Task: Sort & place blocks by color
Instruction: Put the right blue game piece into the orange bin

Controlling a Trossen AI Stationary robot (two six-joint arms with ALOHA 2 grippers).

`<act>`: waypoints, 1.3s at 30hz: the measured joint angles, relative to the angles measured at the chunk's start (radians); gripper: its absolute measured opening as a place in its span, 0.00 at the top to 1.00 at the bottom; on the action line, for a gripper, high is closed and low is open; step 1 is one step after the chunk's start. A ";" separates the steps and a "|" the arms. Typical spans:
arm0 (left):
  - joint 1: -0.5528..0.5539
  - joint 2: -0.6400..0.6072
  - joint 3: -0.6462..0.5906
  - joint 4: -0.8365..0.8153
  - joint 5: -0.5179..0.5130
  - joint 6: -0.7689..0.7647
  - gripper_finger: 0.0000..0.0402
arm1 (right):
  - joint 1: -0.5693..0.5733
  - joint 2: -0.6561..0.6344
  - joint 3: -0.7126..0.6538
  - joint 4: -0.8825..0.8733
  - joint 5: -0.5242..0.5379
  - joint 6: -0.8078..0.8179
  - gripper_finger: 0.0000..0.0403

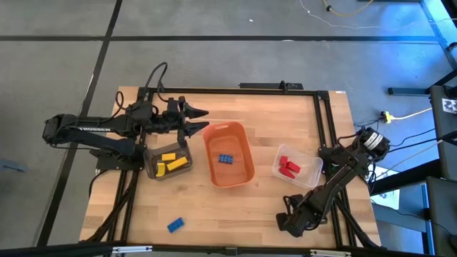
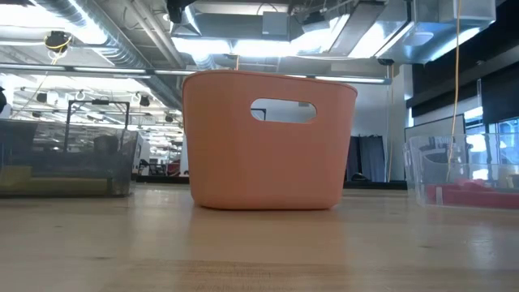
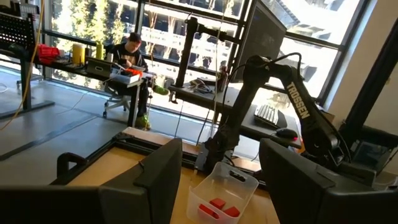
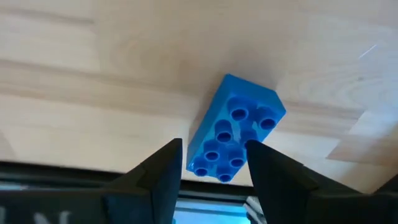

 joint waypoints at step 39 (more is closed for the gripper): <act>0.021 0.000 0.000 0.006 0.000 -0.013 0.49 | -0.225 -0.063 0.049 -0.065 0.311 -0.653 0.54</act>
